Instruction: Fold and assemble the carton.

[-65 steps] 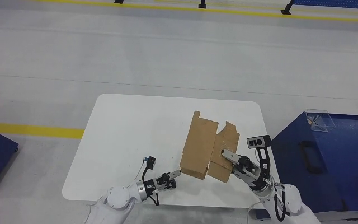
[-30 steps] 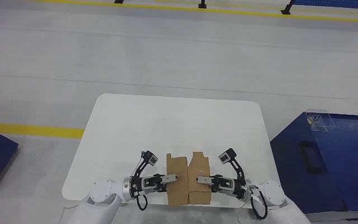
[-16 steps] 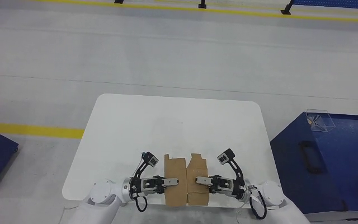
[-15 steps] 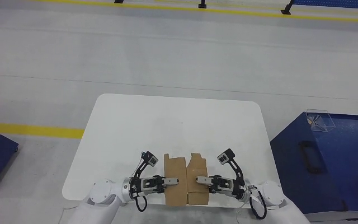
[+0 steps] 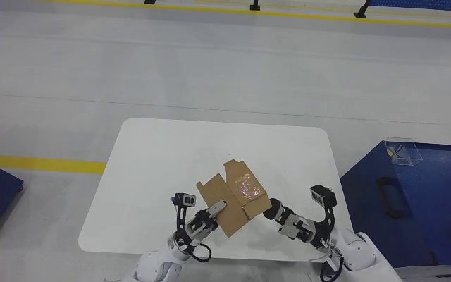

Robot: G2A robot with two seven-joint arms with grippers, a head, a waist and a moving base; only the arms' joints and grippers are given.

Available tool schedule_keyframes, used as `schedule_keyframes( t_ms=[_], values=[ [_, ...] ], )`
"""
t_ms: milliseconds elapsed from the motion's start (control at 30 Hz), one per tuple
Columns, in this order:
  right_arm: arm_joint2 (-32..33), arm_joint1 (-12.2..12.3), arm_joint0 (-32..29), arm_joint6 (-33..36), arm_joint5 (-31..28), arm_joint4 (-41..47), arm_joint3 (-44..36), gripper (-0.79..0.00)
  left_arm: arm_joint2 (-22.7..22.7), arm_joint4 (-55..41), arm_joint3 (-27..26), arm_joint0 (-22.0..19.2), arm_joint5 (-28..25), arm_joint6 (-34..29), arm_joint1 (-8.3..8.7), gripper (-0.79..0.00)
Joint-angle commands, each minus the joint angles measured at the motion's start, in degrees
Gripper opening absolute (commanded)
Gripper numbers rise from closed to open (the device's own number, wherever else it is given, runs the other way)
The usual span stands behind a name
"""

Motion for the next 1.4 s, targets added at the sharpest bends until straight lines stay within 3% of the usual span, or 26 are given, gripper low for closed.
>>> schedule_keyframes(
  t_ms=[0,200,533,567,600,633,733,867,1000,1067,1367],
  values=[
    [-0.1,-0.1,-0.4,-1.5,0.2,-1.5,-0.4,0.0,1.8,-10.0,2.3,-1.8,2.9,-4.9,-0.66,-0.785],
    [-0.9,-0.3,-0.9,-4.3,0.3,-6.0,-1.2,0.0,3.1,-24.4,8.0,-4.9,11.6,-15.8,-1.9,-0.785],
    [-4.4,-0.9,0.0,-8.0,1.6,-9.0,-0.4,0.0,4.8,-27.9,12.0,-6.5,17.3,-21.3,-3.36,-0.785],
    [-4.7,-1.0,0.2,-8.3,1.6,-9.2,-0.3,-0.065,5.0,-28.1,12.0,-6.4,18.0,-21.6,-3.47,-0.785],
    [-5.2,-1.0,0.3,-8.5,1.7,-9.5,-0.1,-0.197,5.0,-28.4,12.1,-6.4,18.6,-22.0,-3.55,-0.785],
    [-5.6,-1.1,0.4,-8.5,1.9,-9.6,0.0,-0.391,4.9,-28.4,12.2,-6.4,19.1,-22.2,-3.61,-0.785],
    [-6.8,-1.1,0.7,-8.2,2.6,-8.8,0.0,-0.449,4.7,-27.8,12.7,-6.4,19.3,-21.9,-3.78,-0.785],
    [-7.5,-1.0,0.7,-7.6,3.1,-8.0,0.0,-0.785,4.0,-28.3,13.4,-6.3,20.0,-22.1,-4.0,-0.785],
    [-7.8,-1.0,0.7,-7.8,3.8,-7.8,0.0,-0.785,3.5,-27.1,14.0,-6.3,19.4,-21.8,-4.17,-0.785],
    [-8.3,-1.0,0.5,-7.5,4.6,-7.2,-0.4,-0.785,3.2,-25.3,14.0,-6.1,17.8,-20.8,-4.2,0.0],
    [-9.1,-0.8,0.9,-6.0,7.5,-3.3,-1.4,-0.785,0.5,-17.5,12.9,-4.0,10.1,-17.7,-3.87,0.0]
  ],
)
